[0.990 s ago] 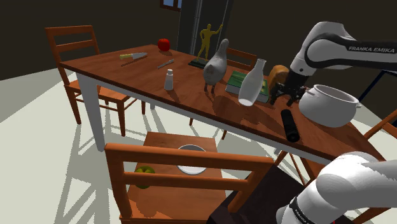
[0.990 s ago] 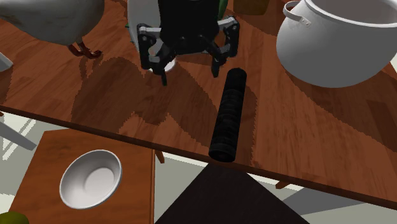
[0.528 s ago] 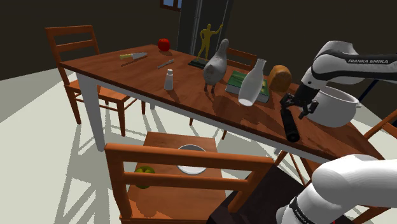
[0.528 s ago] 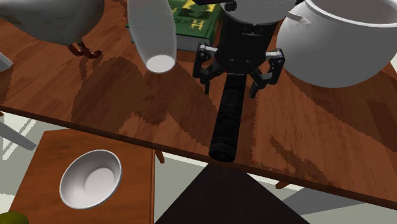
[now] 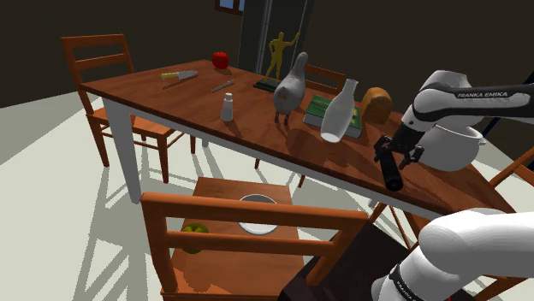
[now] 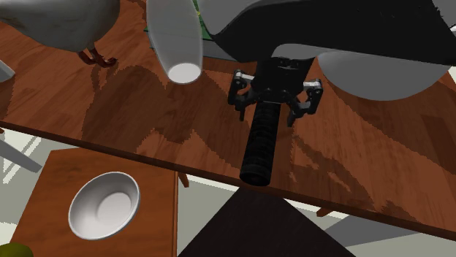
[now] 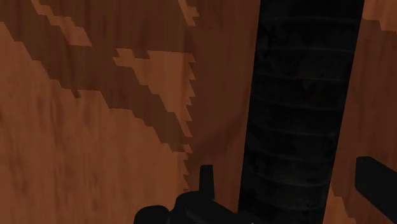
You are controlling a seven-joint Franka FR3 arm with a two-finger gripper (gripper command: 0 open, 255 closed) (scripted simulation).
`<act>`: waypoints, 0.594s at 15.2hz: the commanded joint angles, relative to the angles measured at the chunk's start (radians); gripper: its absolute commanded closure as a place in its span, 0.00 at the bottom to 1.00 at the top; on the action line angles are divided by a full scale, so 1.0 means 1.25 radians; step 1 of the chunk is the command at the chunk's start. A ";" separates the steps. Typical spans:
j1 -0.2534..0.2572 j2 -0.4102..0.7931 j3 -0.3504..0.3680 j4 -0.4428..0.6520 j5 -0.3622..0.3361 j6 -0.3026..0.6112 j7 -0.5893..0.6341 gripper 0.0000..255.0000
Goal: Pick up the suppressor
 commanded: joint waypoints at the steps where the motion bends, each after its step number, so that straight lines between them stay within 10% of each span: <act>1: -0.001 0.003 -0.003 -0.008 -0.002 0.012 0.000 0.00; 2: -0.002 0.002 -0.004 -0.010 -0.003 0.012 -0.001 1.00; 9: -0.002 0.001 -0.003 -0.008 -0.003 0.009 -0.002 1.00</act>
